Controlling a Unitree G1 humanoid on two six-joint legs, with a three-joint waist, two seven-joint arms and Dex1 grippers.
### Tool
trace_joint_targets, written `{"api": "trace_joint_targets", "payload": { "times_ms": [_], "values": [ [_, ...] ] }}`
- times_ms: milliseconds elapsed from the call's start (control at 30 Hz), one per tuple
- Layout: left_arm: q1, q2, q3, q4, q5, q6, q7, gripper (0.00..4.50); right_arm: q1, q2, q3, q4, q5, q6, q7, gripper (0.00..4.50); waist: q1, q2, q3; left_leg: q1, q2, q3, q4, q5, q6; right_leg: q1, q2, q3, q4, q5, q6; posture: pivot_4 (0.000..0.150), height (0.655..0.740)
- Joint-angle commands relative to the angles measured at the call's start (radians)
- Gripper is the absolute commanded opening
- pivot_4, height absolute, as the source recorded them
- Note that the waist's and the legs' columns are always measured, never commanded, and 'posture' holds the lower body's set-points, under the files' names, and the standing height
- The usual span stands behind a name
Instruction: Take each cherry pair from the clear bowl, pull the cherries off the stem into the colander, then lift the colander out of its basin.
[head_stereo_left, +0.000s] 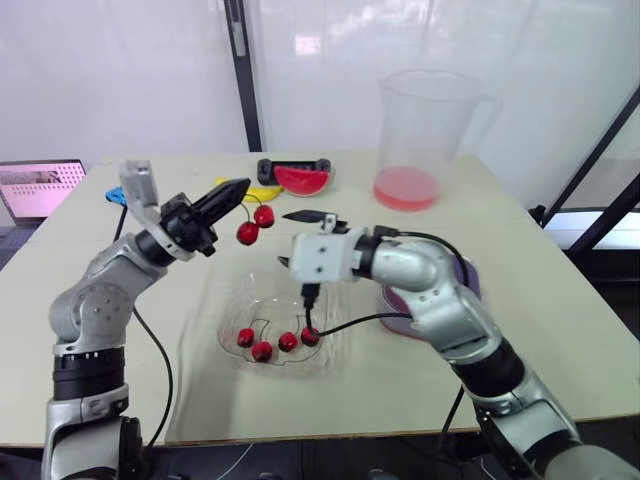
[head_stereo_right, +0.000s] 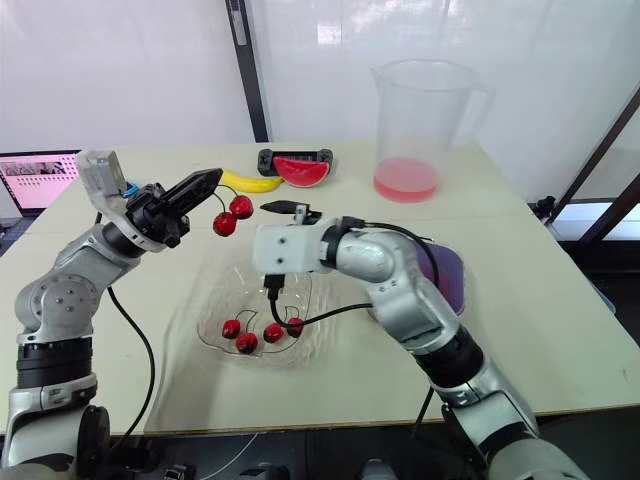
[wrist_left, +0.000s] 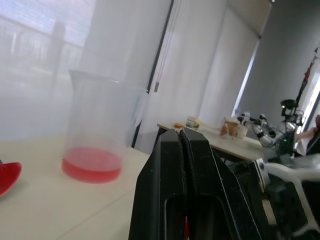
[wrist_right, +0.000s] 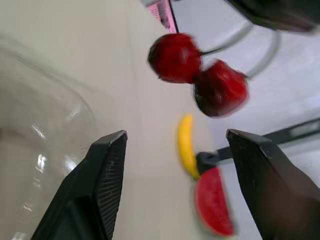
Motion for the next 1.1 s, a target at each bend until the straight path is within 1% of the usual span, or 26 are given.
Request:
{"api": "trace_joint_targets", "payload": {
  "times_ms": [33, 133, 200, 233, 333, 433, 467, 633, 900, 1000, 1067, 1100],
  "values": [
    [-0.03, 0.033, -0.011, -0.006, -0.006, 0.018, -0.057, 0.0, -0.014, 0.031, -0.172, -0.089, 0.261, 0.22, 0.079, 3.42, 0.001, 0.0, 0.0, 0.0, 0.0, 0.0, 0.0, 0.0, 0.0, 0.0, 0.0, 0.0, 0.0, 0.0, 0.0, 0.15, 0.74],
    [-0.027, 0.062, -0.029, -0.006, -0.013, 0.049, -0.111, 0.0, -0.051, 0.047, -0.318, -0.079, 0.508, 0.417, 0.132, 3.42, 0.001, 0.0, 0.0, 0.0, 0.0, -0.001, 0.0, -0.001, 0.001, 0.002, 0.0, -0.001, -0.001, 0.0, 0.0, 0.15, 0.74],
    [-0.024, 0.081, -0.039, -0.009, -0.019, 0.07, -0.147, 0.0, -0.083, 0.021, -0.381, -0.06, 0.643, 0.544, 0.174, 3.42, 0.001, 0.0, 0.0, 0.001, 0.0, -0.001, 0.0, -0.002, 0.003, 0.002, 0.0, -0.001, -0.001, 0.0, 0.0, 0.15, 0.74],
    [-0.025, 0.09, -0.045, -0.01, -0.023, 0.082, -0.168, 0.0, -0.096, 0.008, -0.403, -0.049, 0.695, 0.589, 0.183, 3.42, 0.001, 0.0, 0.0, 0.001, 0.0, -0.001, 0.0, -0.002, 0.003, 0.002, 0.0, -0.001, -0.001, 0.0, 0.0, 0.15, 0.74],
    [-0.028, 0.105, -0.058, -0.018, -0.032, 0.114, -0.209, 0.0, -0.106, -0.006, -0.428, -0.031, 0.789, 0.631, 0.167, 3.42, 0.001, 0.0, 0.0, 0.001, 0.0, -0.001, 0.0, -0.002, 0.004, 0.002, 0.0, -0.001, -0.001, 0.0, 0.0, 0.15, 0.74],
    [-0.028, 0.107, -0.068, -0.039, -0.05, 0.144, -0.229, 0.0, -0.088, -0.025, -0.39, -0.021, 0.815, 0.622, 0.149, 3.42, 0.0, 0.001, 0.0, 0.001, 0.0, -0.001, 0.0, -0.002, 0.004, 0.002, 0.0, -0.001, -0.001, 0.0, 0.0, 0.15, 0.74],
    [-0.029, 0.106, -0.072, -0.048, -0.057, 0.155, -0.234, 0.0, -0.084, -0.015, -0.381, -0.018, 0.834, 0.629, 0.14, 3.42, 0.001, 0.0, 0.0, 0.001, 0.0, -0.001, 0.0, -0.002, 0.004, 0.002, 0.0, -0.001, -0.001, 0.0, 0.0, 0.15, 0.74],
    [-0.027, 0.092, -0.078, -0.088, -0.079, 0.187, -0.225, 0.0, -0.059, 0.038, -0.298, 0.008, 0.829, 0.581, 0.058, 3.42, -0.001, 0.0, 0.0, 0.001, 0.0, -0.001, 0.0, -0.002, 0.004, 0.002, 0.0, 0.0, -0.001, 0.0, 0.0, 0.15, 0.74],
    [-0.027, 0.096, -0.074, -0.113, -0.075, 0.194, -0.216, 0.0, -0.019, 0.059, -0.24, 0.004, 0.853, 0.57, -0.023, 3.42, 0.001, 0.0, 0.0, 0.001, 0.0, -0.001, 0.0, -0.002, 0.003, 0.002, 0.0, 0.0, -0.001, 0.0, 0.0, 0.15, 0.74],
    [-0.04, 0.089, -0.058, -0.103, -0.101, 0.208, -0.2, 0.0, -0.007, 0.063, -0.233, 0.003, 0.87, 0.566, -0.041, 2.56, 0.001, 0.0, 0.0, 0.001, 0.0, -0.001, 0.0, -0.002, 0.004, 0.002, 0.0, 0.0, -0.001, 0.0, 0.0, 0.15, 0.74],
    [-0.038, 0.095, -0.062, -0.105, -0.101, 0.208, -0.202, 0.0, -0.007, 0.064, -0.232, 0.001, 0.876, 0.56, -0.052, 1.64, 0.001, 0.0, 0.0, 0.001, 0.0, -0.001, 0.0, -0.002, 0.004, 0.002, 0.0, 0.0, -0.001, 0.0, 0.0, 0.15, 0.74],
    [-0.038, 0.096, -0.062, -0.105, -0.102, 0.21, -0.203, 0.0, -0.008, 0.065, -0.233, 0.001, 0.879, 0.556, -0.058, 1.64, 0.001, 0.0, 0.0, 0.001, 0.0, -0.001, 0.0, -0.002, 0.004, 0.002, 0.0, 0.0, -0.001, 0.0, 0.0, 0.15, 0.74]
  ]
}}
